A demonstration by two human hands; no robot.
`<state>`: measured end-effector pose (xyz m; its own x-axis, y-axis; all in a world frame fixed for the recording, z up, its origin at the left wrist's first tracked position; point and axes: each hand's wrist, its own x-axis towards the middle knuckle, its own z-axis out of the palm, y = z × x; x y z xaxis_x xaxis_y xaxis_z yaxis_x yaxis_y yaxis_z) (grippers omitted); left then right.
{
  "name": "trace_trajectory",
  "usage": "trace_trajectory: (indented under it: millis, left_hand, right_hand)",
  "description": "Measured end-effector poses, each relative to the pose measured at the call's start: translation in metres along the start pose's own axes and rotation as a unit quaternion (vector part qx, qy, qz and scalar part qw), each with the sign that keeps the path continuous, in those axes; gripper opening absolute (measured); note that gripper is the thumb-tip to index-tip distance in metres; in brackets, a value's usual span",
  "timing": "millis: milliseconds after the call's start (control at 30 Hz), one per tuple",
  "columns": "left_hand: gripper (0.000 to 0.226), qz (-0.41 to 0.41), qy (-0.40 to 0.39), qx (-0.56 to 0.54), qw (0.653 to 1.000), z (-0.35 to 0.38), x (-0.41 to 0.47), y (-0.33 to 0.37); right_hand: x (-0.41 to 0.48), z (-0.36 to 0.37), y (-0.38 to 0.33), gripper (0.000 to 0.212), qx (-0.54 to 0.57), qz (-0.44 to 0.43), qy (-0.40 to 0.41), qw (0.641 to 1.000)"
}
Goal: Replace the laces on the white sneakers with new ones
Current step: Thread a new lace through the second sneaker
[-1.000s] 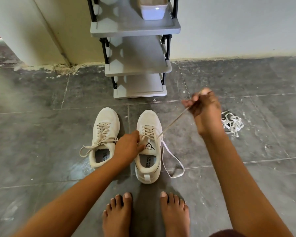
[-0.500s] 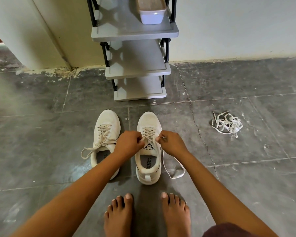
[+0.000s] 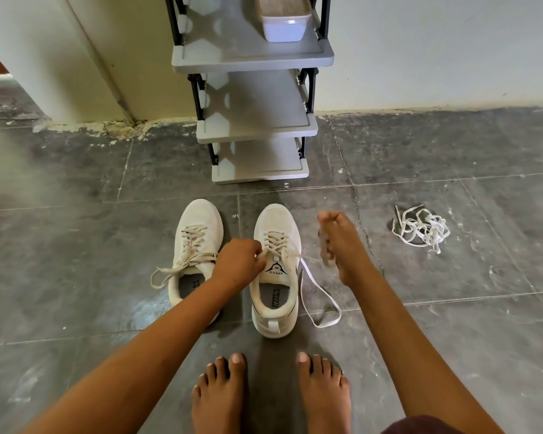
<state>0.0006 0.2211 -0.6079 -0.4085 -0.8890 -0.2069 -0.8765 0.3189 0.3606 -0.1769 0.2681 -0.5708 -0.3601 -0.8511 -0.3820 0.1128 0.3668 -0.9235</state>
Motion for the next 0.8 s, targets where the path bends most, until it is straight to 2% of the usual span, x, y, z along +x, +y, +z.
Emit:
trace_trajectory:
  millis: [33,100,167,200,267,367,433,533,600,700,800]
  left_hand:
    - [0.024,-0.001,0.004,-0.003,1.0,0.0,0.0,0.0]
    - [0.023,0.001,0.006,0.002,1.0,0.001,0.0,0.001]
    - [0.022,0.001,0.005,0.006,1.0,0.001,-0.001,0.001]
    - [0.021,-0.001,0.005,0.006,1.0,0.001,-0.001,0.002]
    - [0.022,-0.004,0.007,0.004,1.0,0.002,-0.001,0.002]
    - [0.022,-0.007,0.008,0.006,1.0,0.001,-0.001,0.003]
    - [0.022,-0.008,0.009,0.007,1.0,0.001,-0.001,0.002]
    - [0.022,-0.007,0.01,0.006,1.0,0.001,-0.001,0.002]
    - [0.022,-0.005,0.01,0.008,1.0,0.002,-0.001,0.002]
    - [0.023,-0.003,0.011,0.011,1.0,0.002,0.0,0.001]
    - [0.024,-0.001,0.012,0.009,1.0,0.004,0.0,-0.001]
  right_hand:
    - [0.003,-0.001,0.009,0.014,-0.118,0.001,0.003,0.993]
    - [0.007,-0.008,0.026,0.022,-0.321,-0.031,-0.031,0.946]
    - [0.007,-0.01,0.036,0.04,-0.41,-0.049,-0.087,0.906]
    - [0.007,-0.011,0.037,0.042,-0.421,-0.046,-0.102,0.9]
    - [0.009,-0.012,0.036,0.035,-0.416,-0.036,-0.114,0.901]
    - [0.012,-0.014,0.033,0.032,-0.306,0.028,-0.108,0.946]
    - [0.013,-0.015,0.037,0.035,-0.261,0.087,-0.103,0.956]
    - [0.013,-0.014,0.049,0.026,-0.256,0.206,-0.131,0.935]
    - [0.012,-0.012,0.063,0.018,-0.268,0.244,-0.144,0.921]
    - [0.016,-0.007,0.088,0.019,-0.359,0.163,-0.125,0.91]
    - [0.023,-0.002,0.103,0.02,-0.412,0.089,-0.06,0.905]
